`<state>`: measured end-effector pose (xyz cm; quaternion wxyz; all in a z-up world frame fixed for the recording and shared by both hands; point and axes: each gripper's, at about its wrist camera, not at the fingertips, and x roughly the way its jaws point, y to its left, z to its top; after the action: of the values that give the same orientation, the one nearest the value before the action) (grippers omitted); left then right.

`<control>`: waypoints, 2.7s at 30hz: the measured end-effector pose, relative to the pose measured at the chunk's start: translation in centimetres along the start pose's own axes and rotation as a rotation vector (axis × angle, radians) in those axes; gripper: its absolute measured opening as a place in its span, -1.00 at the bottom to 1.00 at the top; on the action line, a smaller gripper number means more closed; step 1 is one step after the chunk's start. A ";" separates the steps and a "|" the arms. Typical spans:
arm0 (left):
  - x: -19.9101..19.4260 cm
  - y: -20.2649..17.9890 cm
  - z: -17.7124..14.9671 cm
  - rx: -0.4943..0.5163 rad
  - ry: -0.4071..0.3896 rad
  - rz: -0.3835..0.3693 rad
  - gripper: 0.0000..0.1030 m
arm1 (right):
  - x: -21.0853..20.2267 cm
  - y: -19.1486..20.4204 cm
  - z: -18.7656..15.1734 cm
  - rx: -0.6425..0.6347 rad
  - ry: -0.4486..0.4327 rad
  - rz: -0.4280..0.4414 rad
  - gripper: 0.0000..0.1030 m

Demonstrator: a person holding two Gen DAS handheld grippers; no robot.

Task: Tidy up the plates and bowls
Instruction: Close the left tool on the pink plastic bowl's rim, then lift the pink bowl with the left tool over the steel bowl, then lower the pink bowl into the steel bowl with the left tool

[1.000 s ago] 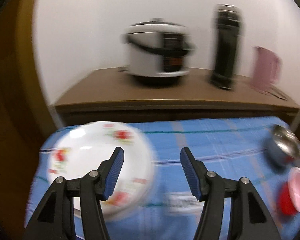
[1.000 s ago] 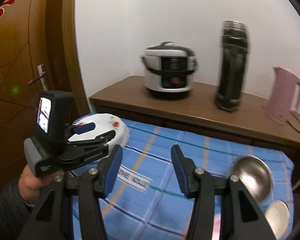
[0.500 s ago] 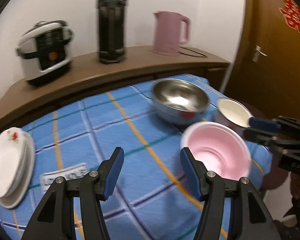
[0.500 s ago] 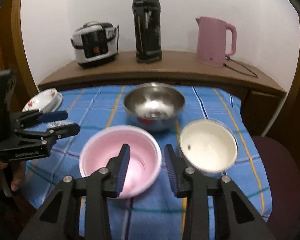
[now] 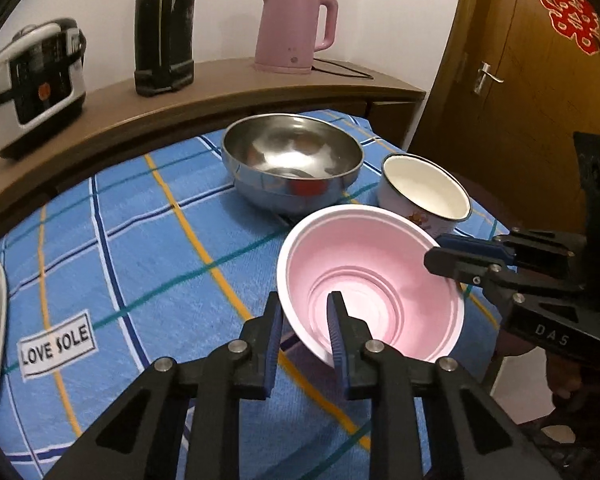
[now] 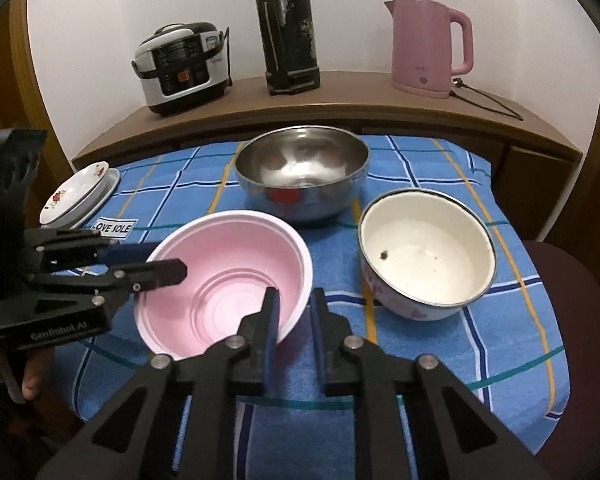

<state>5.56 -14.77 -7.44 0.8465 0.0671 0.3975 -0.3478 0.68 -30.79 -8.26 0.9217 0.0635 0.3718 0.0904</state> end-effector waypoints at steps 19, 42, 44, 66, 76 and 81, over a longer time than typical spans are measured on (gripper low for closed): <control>-6.8 3.9 3.6 -0.122 -0.155 0.054 -0.59 | -2.3 4.1 5.3 0.023 -0.107 0.123 -0.76; -8.9 6.0 14.5 -0.128 -0.270 0.037 -0.59 | -6.6 4.2 15.2 0.008 -0.337 0.047 -0.76; -8.2 5.7 15.3 -0.123 -0.255 0.022 -0.59 | -6.7 3.6 15.2 0.022 -0.346 0.031 -0.76; -2.4 3.5 15.3 -0.025 -0.156 0.011 -0.59 | -2.4 -1.3 13.2 0.160 -0.263 -0.035 -0.75; 1.6 4.1 15.0 -0.033 -0.086 0.006 -0.59 | 0.0 -3.6 13.4 0.158 -0.207 0.014 -0.75; 3.5 3.8 14.4 -0.025 -0.046 -0.004 -0.59 | 0.5 -4.4 13.0 0.176 -0.195 0.015 -0.75</control>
<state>18.54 -19.38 -0.85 0.8554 0.0478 0.3826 -0.3460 10.66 -35.62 -0.11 0.9436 0.1554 0.2865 0.0579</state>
